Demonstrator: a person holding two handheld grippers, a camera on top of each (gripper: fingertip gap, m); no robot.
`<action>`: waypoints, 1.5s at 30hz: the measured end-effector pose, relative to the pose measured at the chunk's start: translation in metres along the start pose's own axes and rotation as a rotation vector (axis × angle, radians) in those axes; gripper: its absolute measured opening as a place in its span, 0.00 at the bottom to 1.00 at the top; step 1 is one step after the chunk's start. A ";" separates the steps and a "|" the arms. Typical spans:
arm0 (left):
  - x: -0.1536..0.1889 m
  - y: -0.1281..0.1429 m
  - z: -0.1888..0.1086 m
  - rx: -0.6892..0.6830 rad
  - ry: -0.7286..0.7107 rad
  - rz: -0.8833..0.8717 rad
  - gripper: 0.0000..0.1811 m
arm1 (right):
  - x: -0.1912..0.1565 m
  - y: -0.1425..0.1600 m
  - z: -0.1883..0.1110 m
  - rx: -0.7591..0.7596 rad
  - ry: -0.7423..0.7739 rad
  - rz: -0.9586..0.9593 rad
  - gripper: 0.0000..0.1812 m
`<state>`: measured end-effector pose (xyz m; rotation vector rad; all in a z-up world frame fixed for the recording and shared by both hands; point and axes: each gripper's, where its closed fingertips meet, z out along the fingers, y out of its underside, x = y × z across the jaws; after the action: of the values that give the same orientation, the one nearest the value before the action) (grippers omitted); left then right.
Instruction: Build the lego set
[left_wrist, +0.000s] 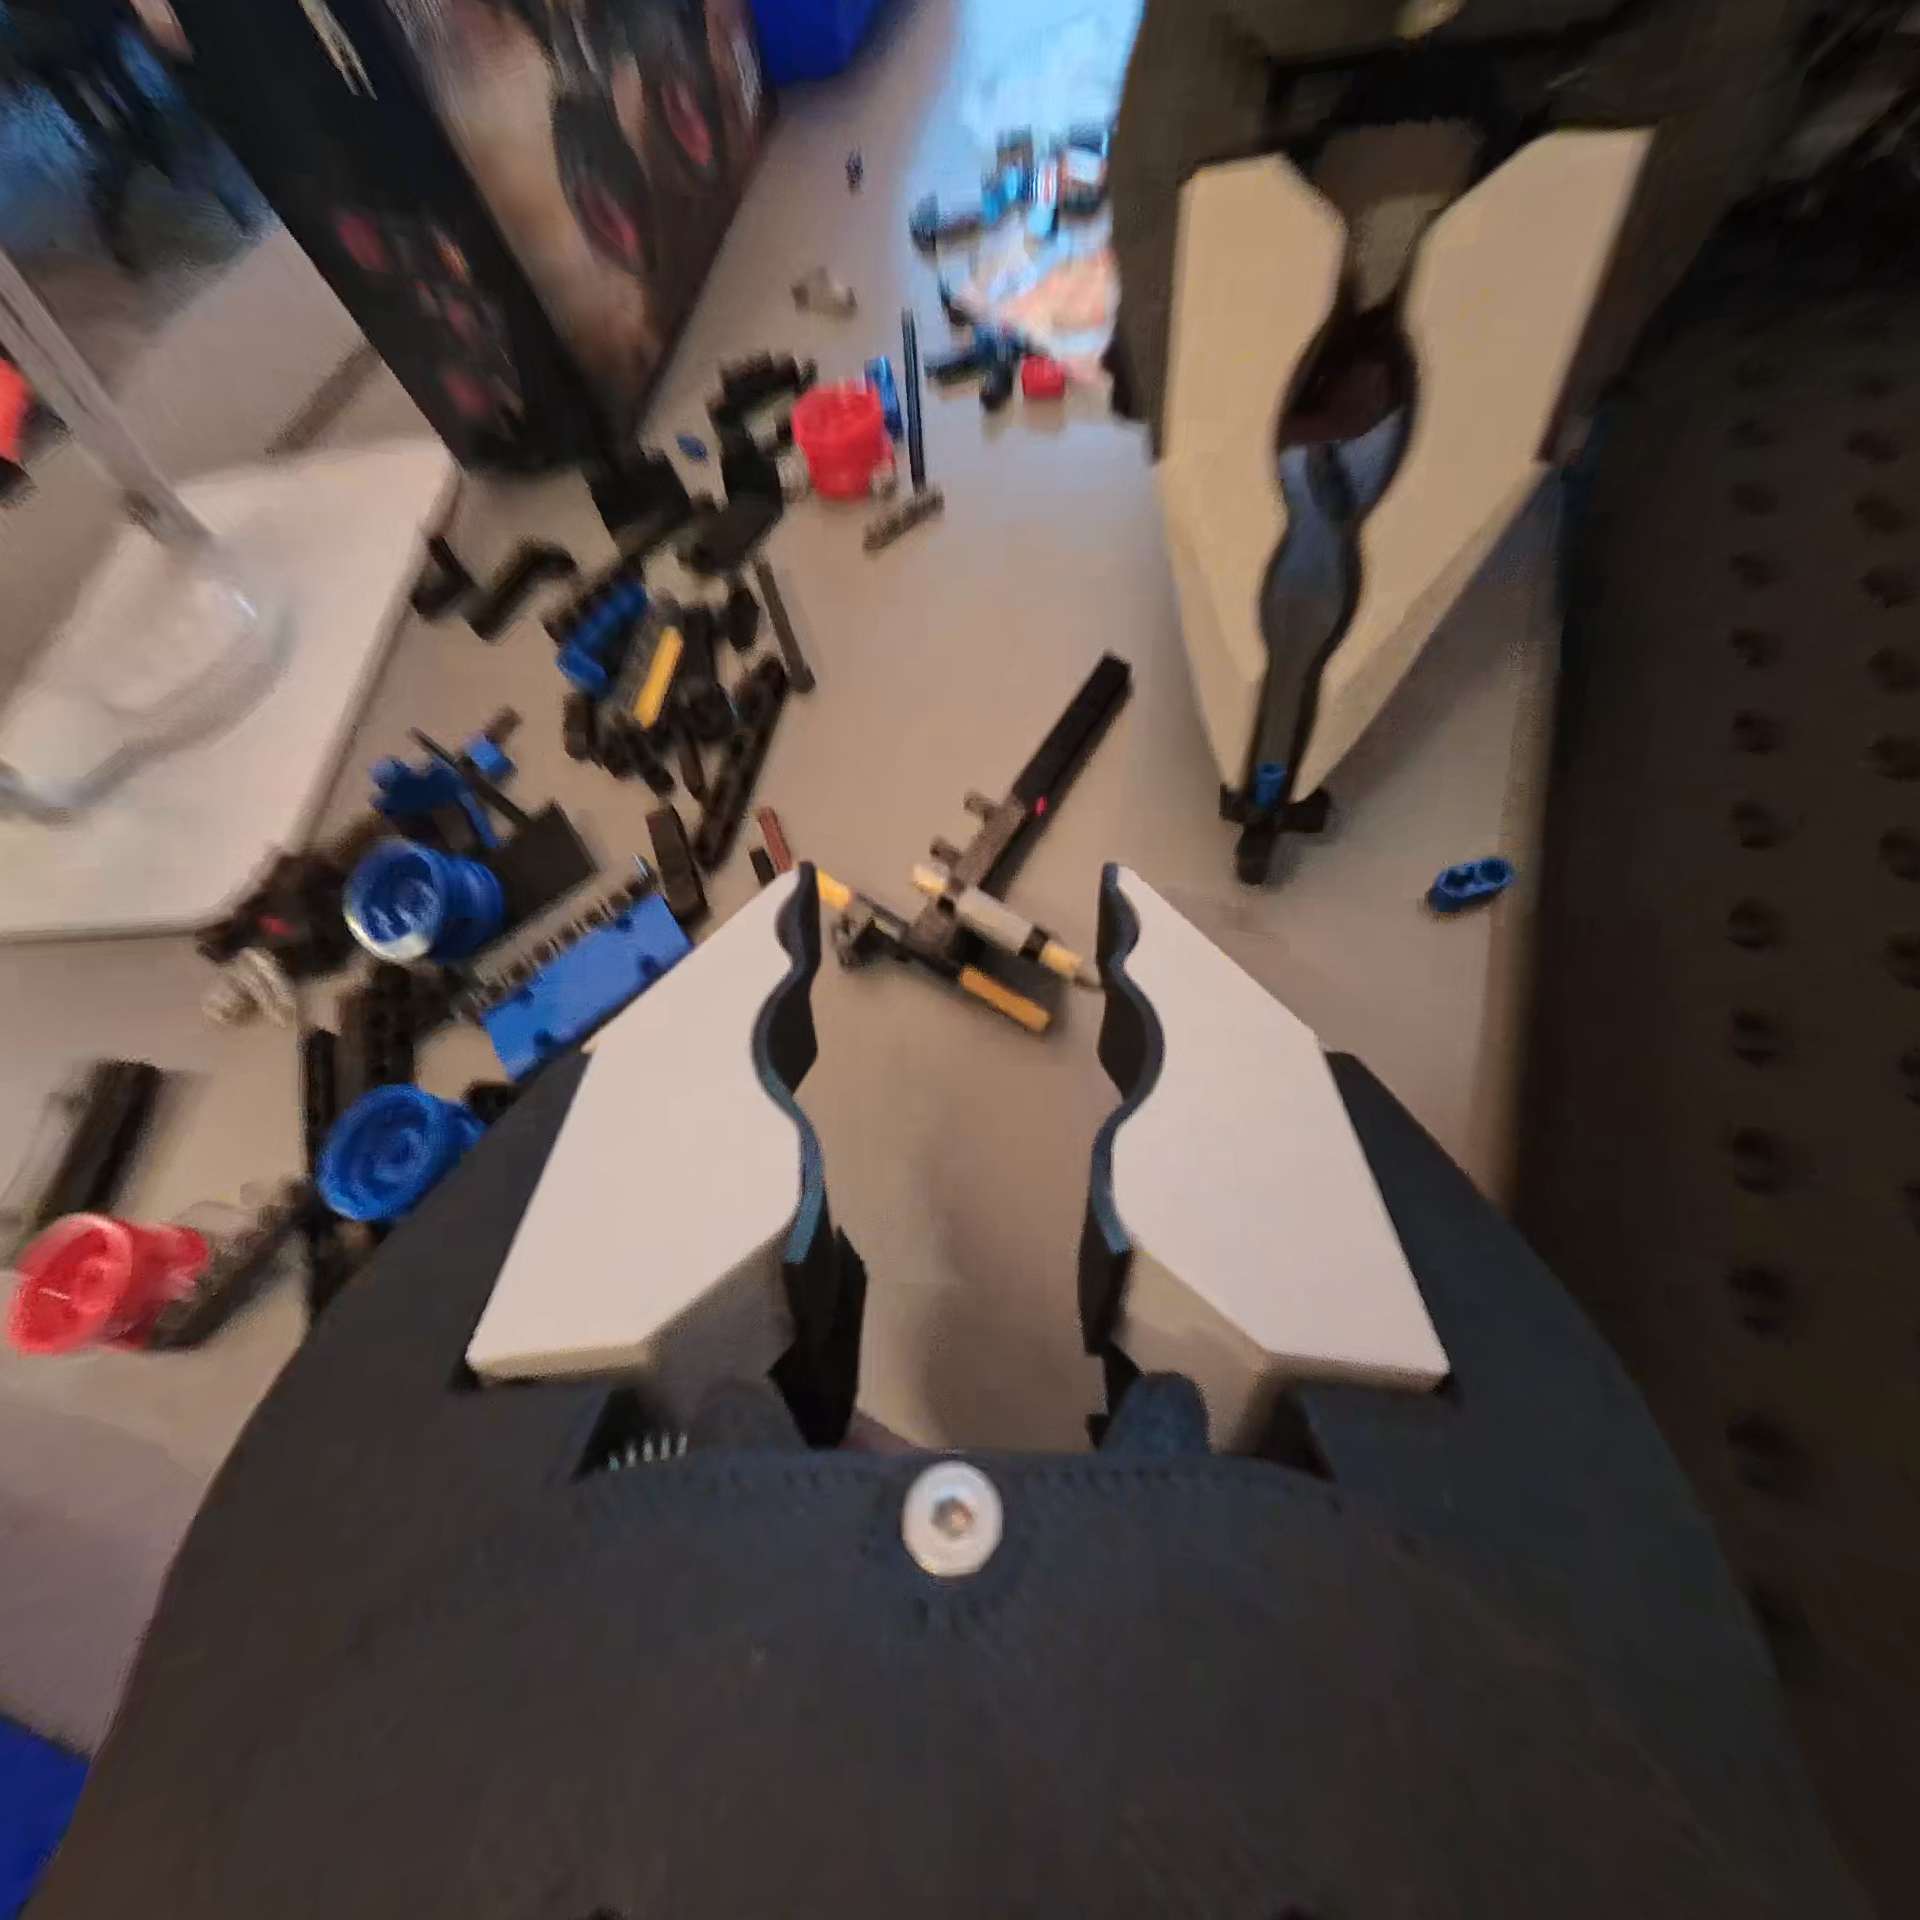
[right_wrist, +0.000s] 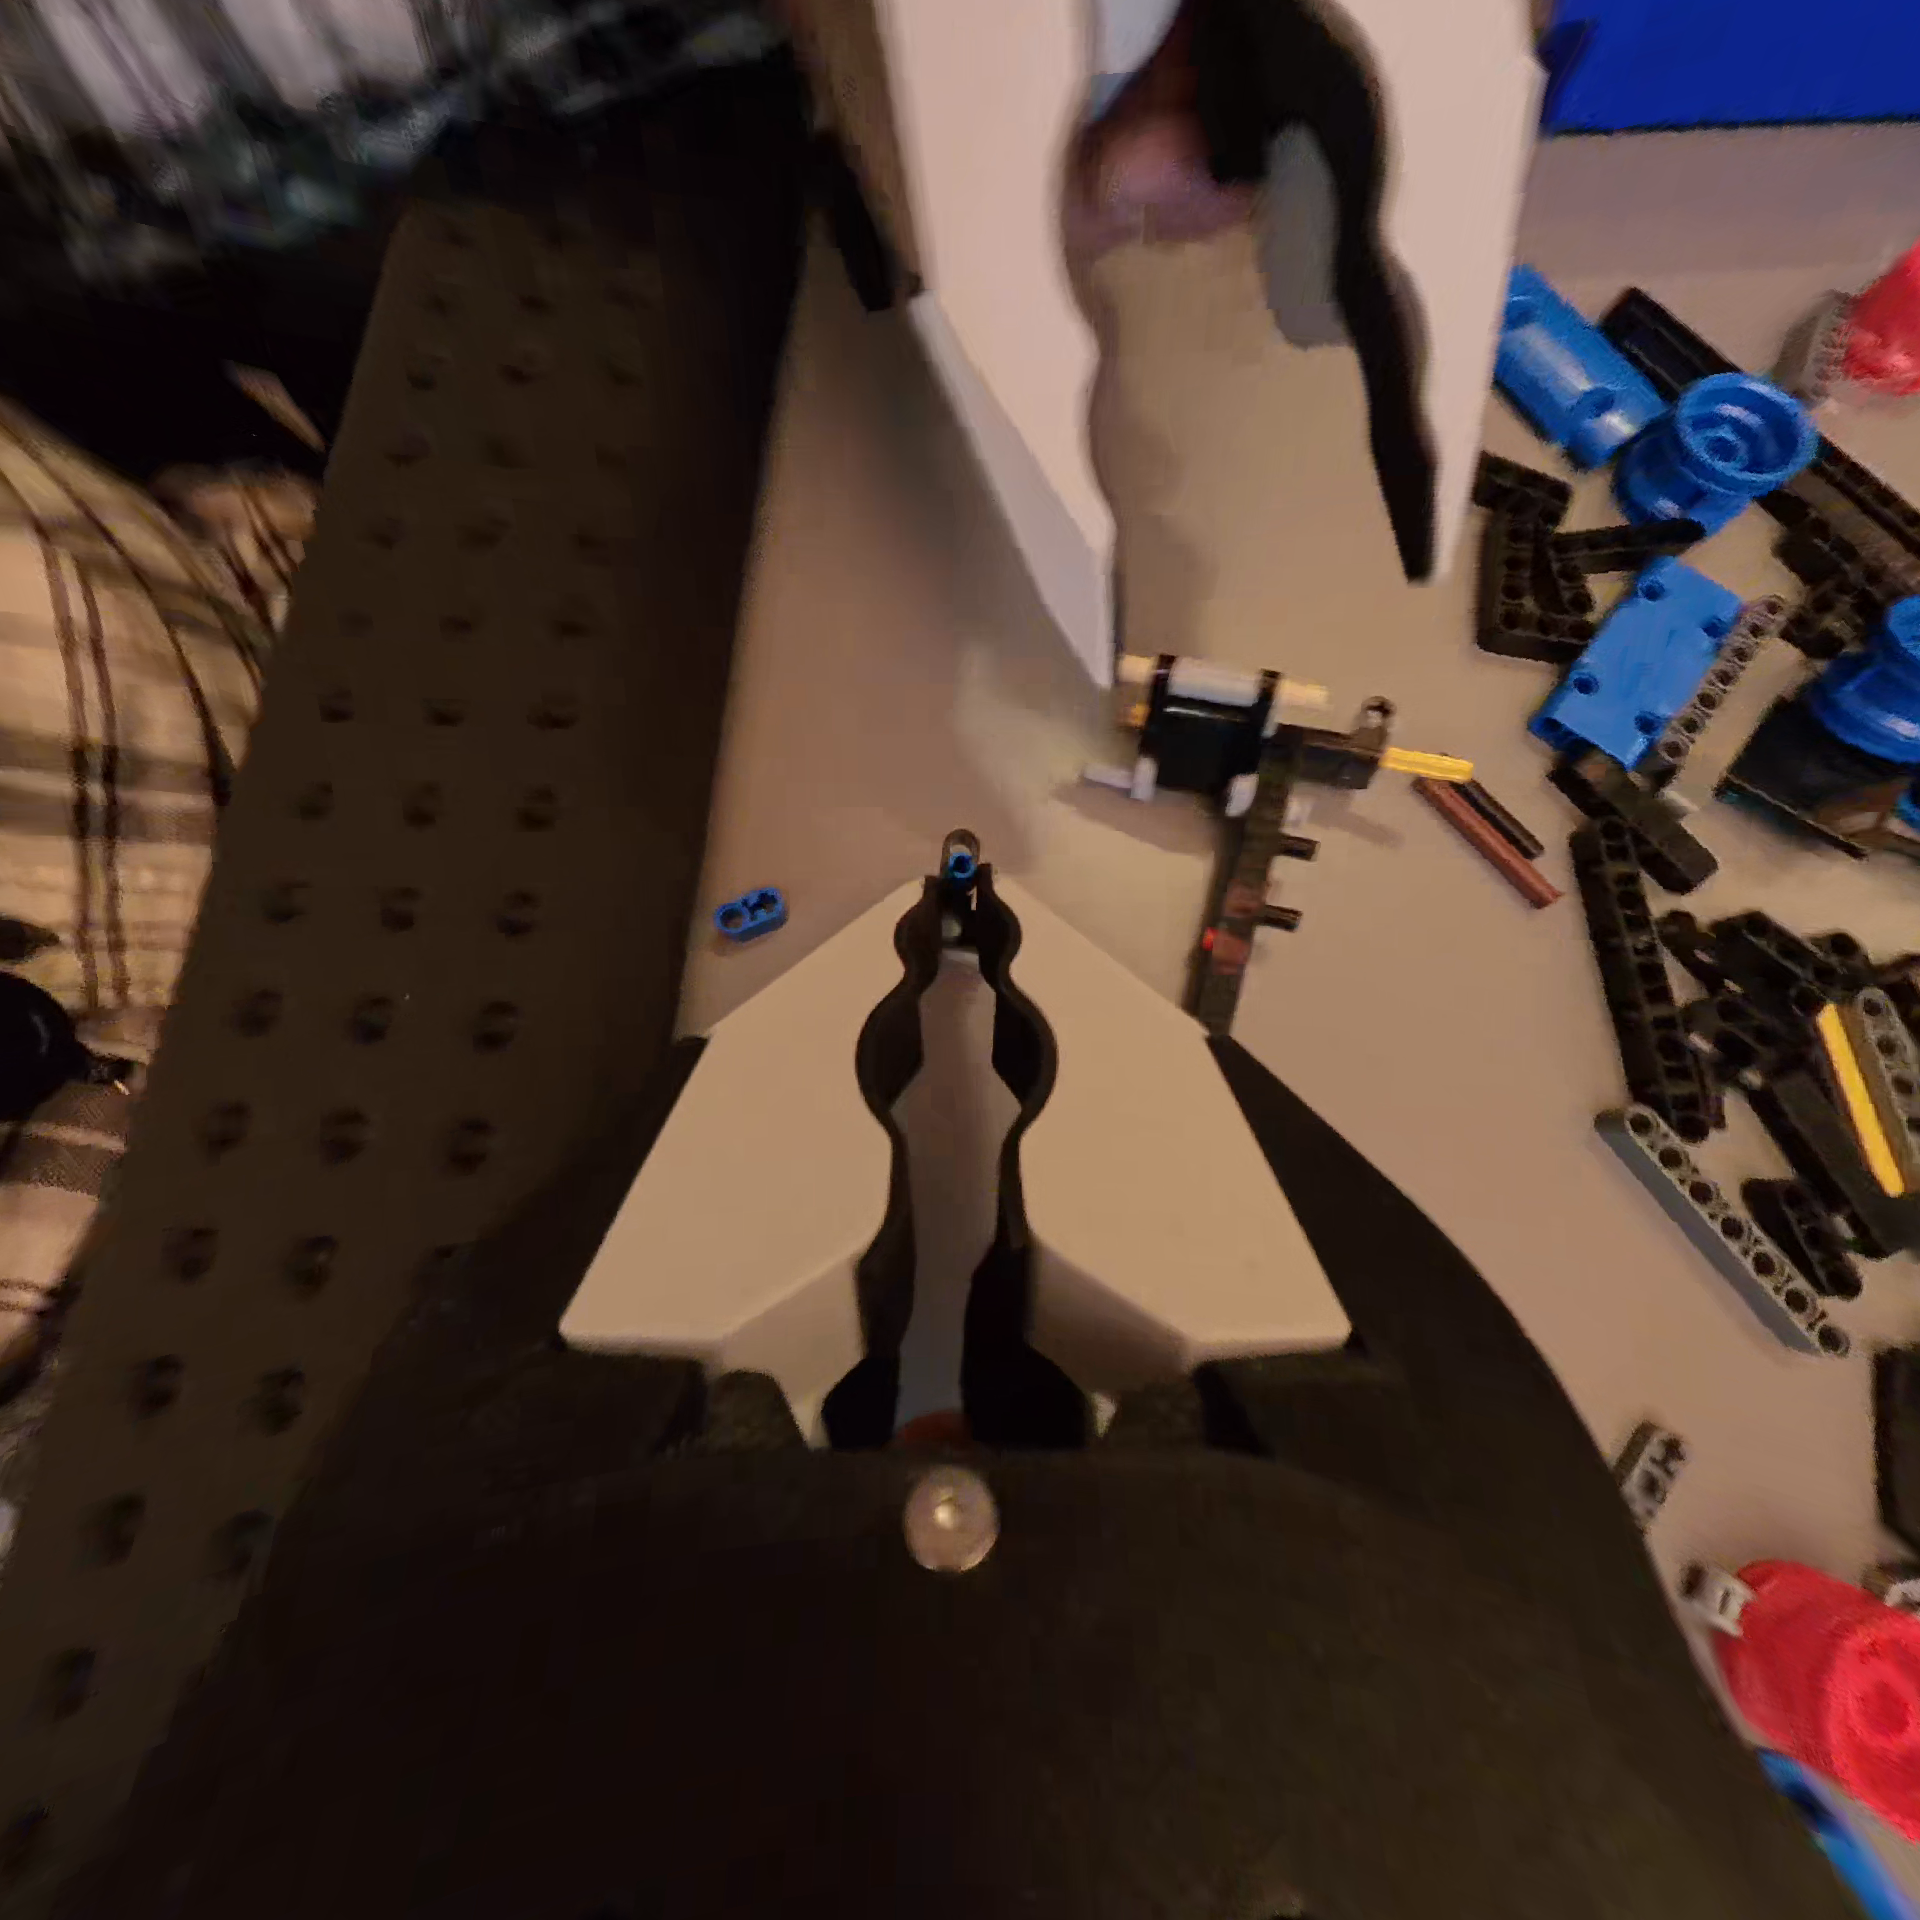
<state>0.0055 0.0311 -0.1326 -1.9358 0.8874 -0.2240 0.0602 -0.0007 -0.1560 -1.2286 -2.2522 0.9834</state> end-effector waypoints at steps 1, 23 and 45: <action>0.003 -0.013 -0.005 0.052 -0.018 0.057 0.29 | 0.004 -0.004 -0.004 0.040 -0.008 0.055 0.03; 0.020 -0.066 -0.003 0.276 -0.017 0.110 0.04 | 0.024 -0.061 -0.066 0.505 -0.002 0.133 0.17; -0.002 -0.086 -0.016 0.472 0.014 -0.146 0.04 | 0.048 -0.072 -0.076 0.545 0.259 0.051 0.10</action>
<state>0.0384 0.0448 -0.0527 -1.5563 0.6321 -0.4882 0.0407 0.0436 -0.0509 -1.0915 -1.6132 1.2656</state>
